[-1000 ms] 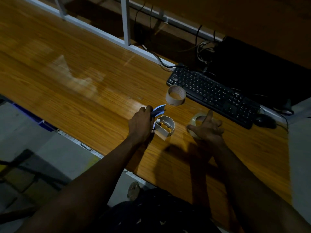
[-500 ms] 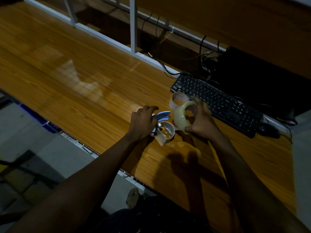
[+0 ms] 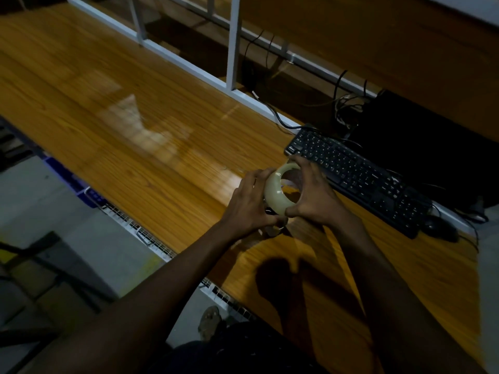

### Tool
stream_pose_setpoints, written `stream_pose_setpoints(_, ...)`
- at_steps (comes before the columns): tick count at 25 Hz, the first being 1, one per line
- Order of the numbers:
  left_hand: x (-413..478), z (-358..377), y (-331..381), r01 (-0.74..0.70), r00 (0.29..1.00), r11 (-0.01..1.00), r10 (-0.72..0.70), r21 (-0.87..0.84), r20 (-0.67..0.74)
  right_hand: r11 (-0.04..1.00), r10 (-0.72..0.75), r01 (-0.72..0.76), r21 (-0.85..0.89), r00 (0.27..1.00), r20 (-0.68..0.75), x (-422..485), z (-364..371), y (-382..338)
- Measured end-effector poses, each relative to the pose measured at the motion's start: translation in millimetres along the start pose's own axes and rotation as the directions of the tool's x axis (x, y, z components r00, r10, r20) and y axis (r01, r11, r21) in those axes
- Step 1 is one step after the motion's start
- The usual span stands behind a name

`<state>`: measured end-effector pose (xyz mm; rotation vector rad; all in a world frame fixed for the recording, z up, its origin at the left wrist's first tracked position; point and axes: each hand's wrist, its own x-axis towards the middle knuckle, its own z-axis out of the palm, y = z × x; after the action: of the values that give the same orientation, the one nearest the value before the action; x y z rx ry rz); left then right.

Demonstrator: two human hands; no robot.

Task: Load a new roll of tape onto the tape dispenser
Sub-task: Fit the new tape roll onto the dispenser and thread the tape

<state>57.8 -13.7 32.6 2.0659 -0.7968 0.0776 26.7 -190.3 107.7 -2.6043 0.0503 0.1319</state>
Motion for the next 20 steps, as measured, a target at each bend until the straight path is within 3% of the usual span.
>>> stream_pose_setpoints(8, -5, -21, -20, -0.025, 0.998, 0.985, 0.015, -0.169, -0.058, 1.0, -0.011, 0.012, -0.01, 0.998, 0.061, 1, 7, 3)
stream_pose_setpoints(11, -8, -22, -22, 0.024, 0.981, 0.977, -0.064, -0.21, -0.181, 1.0, -0.023, 0.022, 0.006, 0.995, 0.093, 0, 11, 2)
stream_pose_setpoints(14, -7, -22, -26, 0.171, 0.943, 0.953, -0.232, -0.251, -0.238, 0.999, -0.043, 0.042, 0.012, 0.99, 0.132, 0, 16, 1)
stream_pose_setpoints(16, -5, -26, -25, 0.233, 0.932, 0.928, -0.299, -0.292, -0.204, 0.999, -0.05, 0.048, 0.016, 0.988, 0.148, 0, 17, 0)
stream_pose_setpoints(20, -2, -31, -18, 0.224, 0.961, 0.922, -0.264, -0.316, -0.087, 0.998, -0.062, 0.063, 0.002, 0.983, 0.173, 2, 17, -1)
